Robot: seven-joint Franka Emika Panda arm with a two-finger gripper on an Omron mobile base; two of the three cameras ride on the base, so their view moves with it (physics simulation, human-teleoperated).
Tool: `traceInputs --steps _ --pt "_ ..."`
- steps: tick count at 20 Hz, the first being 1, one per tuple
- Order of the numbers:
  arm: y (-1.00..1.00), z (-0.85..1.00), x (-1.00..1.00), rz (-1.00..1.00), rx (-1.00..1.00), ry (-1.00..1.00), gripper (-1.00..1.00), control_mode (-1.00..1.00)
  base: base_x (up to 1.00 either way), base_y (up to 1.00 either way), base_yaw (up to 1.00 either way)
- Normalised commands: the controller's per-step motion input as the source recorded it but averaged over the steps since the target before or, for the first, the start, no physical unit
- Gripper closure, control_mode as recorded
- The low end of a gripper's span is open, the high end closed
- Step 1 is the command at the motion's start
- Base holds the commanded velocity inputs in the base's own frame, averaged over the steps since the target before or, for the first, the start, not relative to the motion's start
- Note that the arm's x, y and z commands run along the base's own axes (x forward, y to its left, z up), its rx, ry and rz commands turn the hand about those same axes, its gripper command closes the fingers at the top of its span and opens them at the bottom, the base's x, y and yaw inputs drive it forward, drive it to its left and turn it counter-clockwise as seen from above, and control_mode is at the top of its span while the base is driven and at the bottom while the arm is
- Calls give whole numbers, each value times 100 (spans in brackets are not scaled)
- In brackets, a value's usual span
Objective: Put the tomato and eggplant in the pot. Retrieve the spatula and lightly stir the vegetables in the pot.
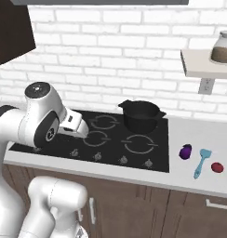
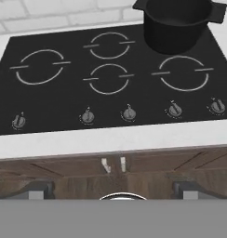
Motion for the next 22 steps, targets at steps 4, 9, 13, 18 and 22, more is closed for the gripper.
traceInputs --steps 4,9,13,18,22 --pt "0 0 0 0 0 0 -100 100 -14 -100 0" --pt "0 0 0 0 0 0 -100 100 10 -82 0" --pt "0 0 0 0 0 0 -100 100 36 -40 0" --pt "0 0 0 0 0 0 -100 100 53 -45 1" --pt "0 0 0 0 0 0 -100 100 16 -58 2"
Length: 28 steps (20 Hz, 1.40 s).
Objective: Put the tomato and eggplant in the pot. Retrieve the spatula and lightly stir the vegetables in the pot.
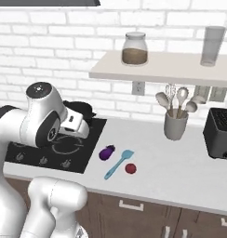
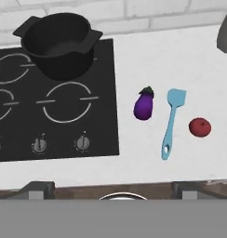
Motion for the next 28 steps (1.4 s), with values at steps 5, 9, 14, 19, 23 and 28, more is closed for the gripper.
traceInputs --steps 5,9,14,19,23,28 --pt "0 0 0 0 0 0 -100 100 42 -2 0" --pt "0 0 0 0 0 0 -100 100 99 0 0" --pt "0 0 0 0 0 0 -100 100 100 13 0" --pt "5 -20 70 0 -1 2 -100 -100 20 4 0" --pt "0 -50 67 0 -6 18 -100 -100 0 0 0" --pt "-19 -50 24 0 -1 23 -100 -100 0 0 0"
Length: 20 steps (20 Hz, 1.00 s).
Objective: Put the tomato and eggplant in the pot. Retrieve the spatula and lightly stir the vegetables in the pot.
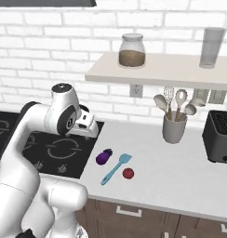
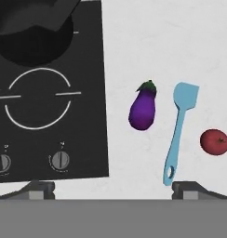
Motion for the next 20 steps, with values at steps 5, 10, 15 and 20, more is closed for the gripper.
traceInputs --steps 5,10,15,20 --pt "-51 -44 5 0 2 15 -100 -100 0 0 0" --pt "-17 -49 12 0 0 16 -100 -100 0 0 0" --pt "-2 -40 24 0 0 13 -100 -100 0 0 0" --pt "-6 -45 21 0 0 6 -100 -100 0 0 0"
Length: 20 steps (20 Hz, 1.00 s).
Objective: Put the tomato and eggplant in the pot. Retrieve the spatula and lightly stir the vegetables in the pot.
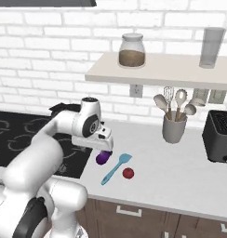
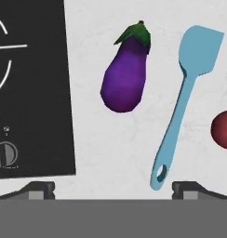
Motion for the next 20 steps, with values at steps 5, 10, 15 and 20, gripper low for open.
traceInputs --steps 5,10,15,20 --pt "-16 -36 24 0 0 0 -100 -100 0 0 0" --pt "-11 -29 31 0 0 0 -100 -100 0 0 0" --pt "0 -32 37 0 0 0 -100 -100 0 0 0" --pt "0 -32 29 0 0 0 -100 -100 0 0 0"
